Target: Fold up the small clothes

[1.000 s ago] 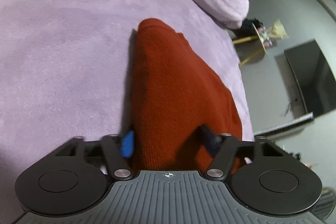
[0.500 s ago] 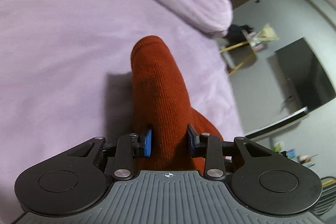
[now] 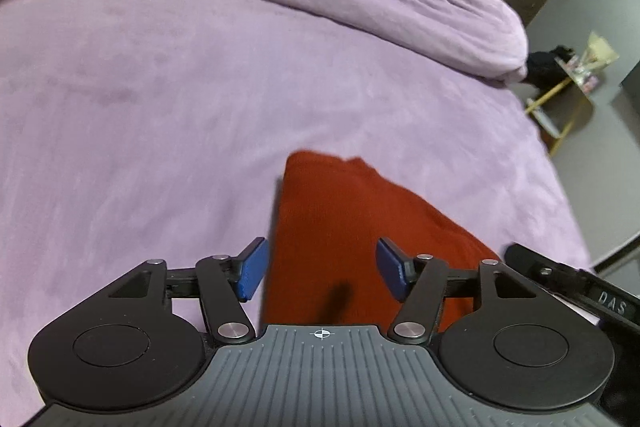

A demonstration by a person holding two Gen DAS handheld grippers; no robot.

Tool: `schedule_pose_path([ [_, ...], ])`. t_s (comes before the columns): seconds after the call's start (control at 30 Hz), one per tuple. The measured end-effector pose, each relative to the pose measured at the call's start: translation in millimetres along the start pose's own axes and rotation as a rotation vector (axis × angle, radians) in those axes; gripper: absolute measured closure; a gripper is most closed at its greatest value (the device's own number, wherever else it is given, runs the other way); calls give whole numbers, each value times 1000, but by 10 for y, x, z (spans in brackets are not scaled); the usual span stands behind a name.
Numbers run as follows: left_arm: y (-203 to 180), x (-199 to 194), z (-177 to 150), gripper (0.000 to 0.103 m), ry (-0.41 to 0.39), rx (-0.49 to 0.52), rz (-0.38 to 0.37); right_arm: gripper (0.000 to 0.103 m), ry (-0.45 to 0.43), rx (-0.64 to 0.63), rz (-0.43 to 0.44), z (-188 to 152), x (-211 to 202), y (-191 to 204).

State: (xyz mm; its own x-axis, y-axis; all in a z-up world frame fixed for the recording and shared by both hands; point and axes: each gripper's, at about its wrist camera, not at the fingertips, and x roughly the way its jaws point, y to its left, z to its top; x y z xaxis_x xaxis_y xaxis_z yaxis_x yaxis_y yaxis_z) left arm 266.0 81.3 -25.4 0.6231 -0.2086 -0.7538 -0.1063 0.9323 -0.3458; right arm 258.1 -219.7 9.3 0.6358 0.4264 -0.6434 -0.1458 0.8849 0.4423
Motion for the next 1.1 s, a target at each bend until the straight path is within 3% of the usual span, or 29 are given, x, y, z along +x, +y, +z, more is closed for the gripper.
schedule_pose_path([
  [0.1, -168, 345, 88, 34, 27, 25, 72, 60, 29, -115, -97, 64, 455, 386],
  [0.27, -244, 829, 153, 24, 64, 60, 150, 71, 133, -140, -262, 52, 1230, 358],
  [0.37, -355, 1071, 146, 16, 41, 153, 199, 71, 95, -158, -259, 15, 1312, 266],
  [0.5, -307, 1224, 105, 5, 2, 153, 216, 69, 48, -169, -265, -5, 1430, 146],
  [0.6, -241, 1149, 91, 5, -9, 104, 193, 23, 45, -132, -330, 55, 1484, 65],
  [0.63, -228, 1109, 88, 5, -5, 108, 184, 21, 54, -97, -323, 64, 1467, 1],
  [0.7, -199, 900, 37, 8, 7, 119, 164, 21, 89, -15, -244, 99, 1336, -111],
  [0.77, -114, 511, -87, 11, -32, 88, 88, 21, 102, 20, -184, 47, 1034, -187],
  [0.83, -16, 113, -298, 11, -70, 76, 35, 22, 24, 31, -94, -103, 522, -183],
  [0.93, 108, -331, -719, 11, -79, 78, 62, 22, -45, 136, 2, -472, -241, -292],
  [1.0, 176, -514, -998, 12, -51, 66, 63, 23, -19, 285, 29, -777, -557, -451],
  [1.1, 269, -610, -1253, 13, 23, -26, -46, 46, 41, 474, 80, -1173, -747, -642],
])
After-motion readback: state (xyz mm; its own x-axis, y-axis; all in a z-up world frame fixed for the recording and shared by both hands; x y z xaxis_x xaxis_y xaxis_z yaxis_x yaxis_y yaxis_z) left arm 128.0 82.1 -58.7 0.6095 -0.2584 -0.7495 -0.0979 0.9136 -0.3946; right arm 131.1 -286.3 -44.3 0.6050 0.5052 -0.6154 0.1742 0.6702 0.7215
